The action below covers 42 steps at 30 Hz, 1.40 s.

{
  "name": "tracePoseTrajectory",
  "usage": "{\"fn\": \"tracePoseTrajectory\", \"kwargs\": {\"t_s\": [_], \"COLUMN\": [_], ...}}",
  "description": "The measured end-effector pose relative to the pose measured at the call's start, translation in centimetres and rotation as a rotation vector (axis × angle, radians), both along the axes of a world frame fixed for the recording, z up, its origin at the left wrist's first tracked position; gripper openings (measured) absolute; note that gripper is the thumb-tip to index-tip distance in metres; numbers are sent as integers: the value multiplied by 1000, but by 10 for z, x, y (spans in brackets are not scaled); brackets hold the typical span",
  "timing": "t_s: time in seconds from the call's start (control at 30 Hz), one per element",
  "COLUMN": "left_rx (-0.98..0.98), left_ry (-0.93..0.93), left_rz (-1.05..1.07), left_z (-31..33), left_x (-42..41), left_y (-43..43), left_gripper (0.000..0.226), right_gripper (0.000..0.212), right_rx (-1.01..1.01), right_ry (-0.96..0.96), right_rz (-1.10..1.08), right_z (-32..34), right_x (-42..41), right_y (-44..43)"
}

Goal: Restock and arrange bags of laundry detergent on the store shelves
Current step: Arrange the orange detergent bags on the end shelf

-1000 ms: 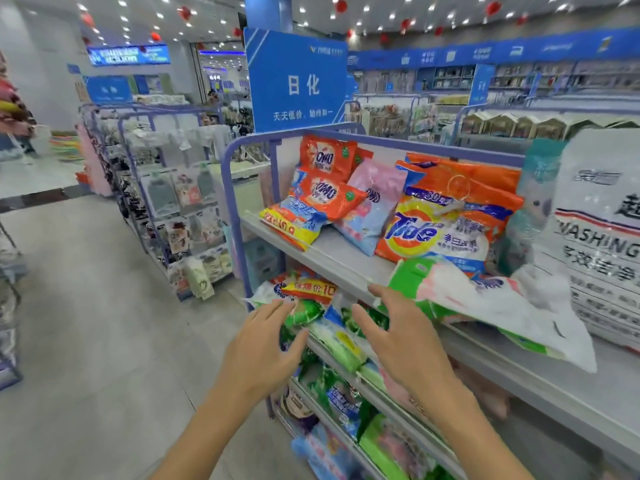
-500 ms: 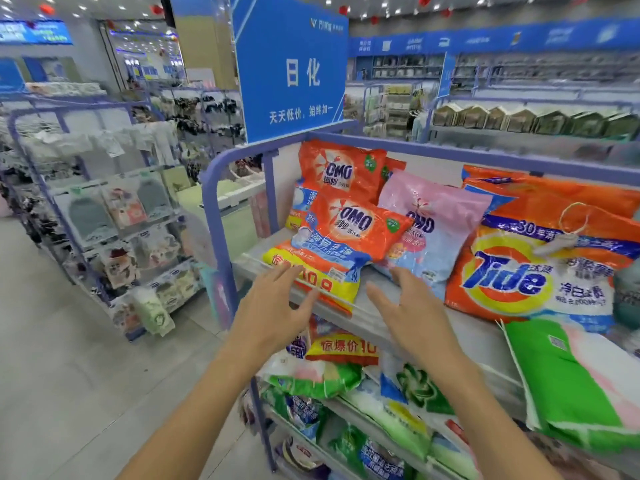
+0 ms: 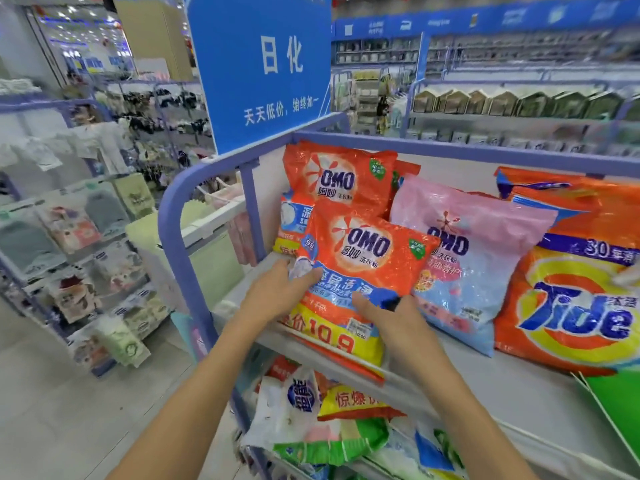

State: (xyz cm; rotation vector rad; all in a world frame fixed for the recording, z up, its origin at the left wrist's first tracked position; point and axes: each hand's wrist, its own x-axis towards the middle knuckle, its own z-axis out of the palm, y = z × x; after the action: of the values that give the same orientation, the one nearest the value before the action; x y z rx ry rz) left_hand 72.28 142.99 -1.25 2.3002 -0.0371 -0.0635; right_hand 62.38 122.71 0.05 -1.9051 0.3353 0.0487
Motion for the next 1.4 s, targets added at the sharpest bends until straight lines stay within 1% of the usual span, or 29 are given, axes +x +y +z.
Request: {"fn": "tracePoseTrajectory", "kwargs": {"t_s": [0.03, 0.1, 0.13, 0.17, 0.2, 0.23, 0.3, 0.33, 0.47, 0.5, 0.53, 0.63, 0.7, 0.77, 0.83, 0.9, 0.93, 1.03, 1.13, 1.27, 1.4], "left_rx": [-123, -424, -535, -585, -582, -565, -603, -659, -1000, -1036, -1040, -1046, -1099, -1091, -1072, -1095, -1091, -1032, -945, -901, -843], "left_ry": [43, 147, 206, 250, 289, 315, 334, 344, 340, 324, 309, 198, 144, 110, 23, -60, -105, -230, -294, -288, -292], "left_rz": [-21, -67, -103, -129, -139, -156, -186, -203, -255, -279, -295, -293, -237, -217, -166, -54, -14, 34, 70, 206, 198], "left_z": [3, 14, 17, 19, 21, 21, 21, 21, 41, 46, 53, 63, 68, 76, 84, 90, 92, 100, 103, 95, 83], "left_x": [11, 27, 35, 42, 45, 47, 50, 50, 50, 52, 53, 60, 67, 71, 76, 84, 88, 102, 126, 151, 155], "left_y": [1, 1, 3, 3, 2, 2, 2, 3, 11, 13, 12, 12, 15, 15, 14, 13, 12, 7, -5, -17, -15], "left_gripper": [84, 70, 67, 70, 75, 76, 64, 57, 46, 41, 38, 46, 42, 40, 29, 14, 12, 12, 14, 23, 34], "right_gripper": [51, 48, 47, 45, 43, 41, 41, 42, 42, 42, 42, 41, 41, 44, 43, 37, 34, 29, 29, 32, 34], "right_rx": [95, 341, 463, 548, 591, 609, 587, 564, 514, 516, 523, 559, 672, 735, 681, 639, 634, 667, 676, 589, 572], "right_ry": [-2, -42, -56, -70, -90, -109, -151, -172, -225, -235, -251, -306, -363, -407, -419, -434, -443, -439, -426, -410, -382], "right_rz": [-25, -74, -90, -98, -111, -125, -154, -165, -176, -168, -155, -109, -83, -79, -88, -108, -122, -159, -204, -244, -223], "right_z": [0, -6, -10, -10, -11, -12, -15, -16, -14, -11, -9, 2, 13, 26, 38, 44, 45, 53, 55, 50, 45], "right_x": [3, 9, 11, 12, 13, 14, 17, 18, 31, 34, 38, 51, 64, 75, 85, 94, 98, 115, 136, 152, 149], "right_y": [4, 8, 10, 10, 11, 11, 13, 14, 11, 11, 12, 15, 15, 13, 13, 14, 15, 22, 31, 34, 30]}}
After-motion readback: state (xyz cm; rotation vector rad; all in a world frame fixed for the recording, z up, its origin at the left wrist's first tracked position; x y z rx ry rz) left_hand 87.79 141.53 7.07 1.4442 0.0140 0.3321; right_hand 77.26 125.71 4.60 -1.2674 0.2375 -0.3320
